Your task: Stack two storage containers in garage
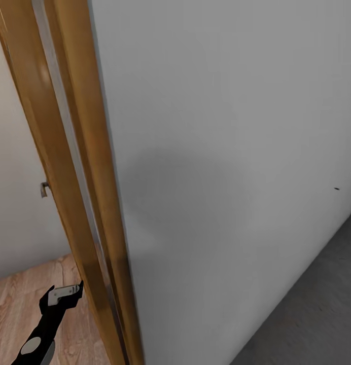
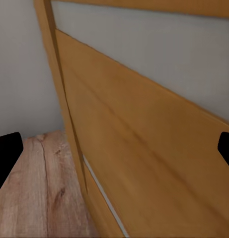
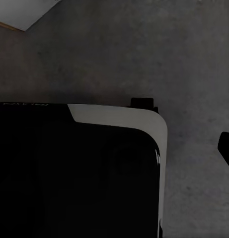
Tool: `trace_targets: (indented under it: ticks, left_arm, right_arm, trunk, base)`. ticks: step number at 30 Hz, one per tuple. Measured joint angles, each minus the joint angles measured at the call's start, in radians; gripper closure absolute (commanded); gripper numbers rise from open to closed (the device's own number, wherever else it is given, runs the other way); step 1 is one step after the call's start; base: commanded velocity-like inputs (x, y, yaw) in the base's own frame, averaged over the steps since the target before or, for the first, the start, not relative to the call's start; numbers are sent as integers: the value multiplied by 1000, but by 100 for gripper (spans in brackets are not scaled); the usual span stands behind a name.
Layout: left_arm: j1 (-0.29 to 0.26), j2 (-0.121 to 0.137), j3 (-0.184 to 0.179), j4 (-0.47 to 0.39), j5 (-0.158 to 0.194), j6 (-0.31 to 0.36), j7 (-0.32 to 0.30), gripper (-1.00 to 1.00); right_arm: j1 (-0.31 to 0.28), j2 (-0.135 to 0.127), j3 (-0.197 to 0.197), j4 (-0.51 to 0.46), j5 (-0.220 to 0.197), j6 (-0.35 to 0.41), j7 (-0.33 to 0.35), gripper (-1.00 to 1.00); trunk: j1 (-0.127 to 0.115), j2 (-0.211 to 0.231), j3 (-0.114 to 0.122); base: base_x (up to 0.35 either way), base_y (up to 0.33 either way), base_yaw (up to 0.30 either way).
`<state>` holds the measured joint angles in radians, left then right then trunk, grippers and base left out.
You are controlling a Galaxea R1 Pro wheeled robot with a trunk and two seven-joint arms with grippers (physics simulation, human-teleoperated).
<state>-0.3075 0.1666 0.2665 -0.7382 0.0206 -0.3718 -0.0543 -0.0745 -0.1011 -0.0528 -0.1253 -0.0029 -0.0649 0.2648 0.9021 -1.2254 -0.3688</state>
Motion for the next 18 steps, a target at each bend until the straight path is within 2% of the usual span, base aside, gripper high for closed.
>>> trace_targets:
  ticks: [8, 18]
  left_arm:
    - [4, 0, 37, 0, -1, 0, -1, -100]
    - [-4, 0, 15, 1, 0, 1, -2, -100]
  right_arm:
    - [-1, 0, 0, 0, 0, 0, 0, -100]
    - [0, 0, 0, 0, 0, 0, 0, -100]
  trunk:
    - [0, 0, 0]
    - [0, 0, 0]
  base:
    - [213, 0, -4]
    - [48, 0, 0]
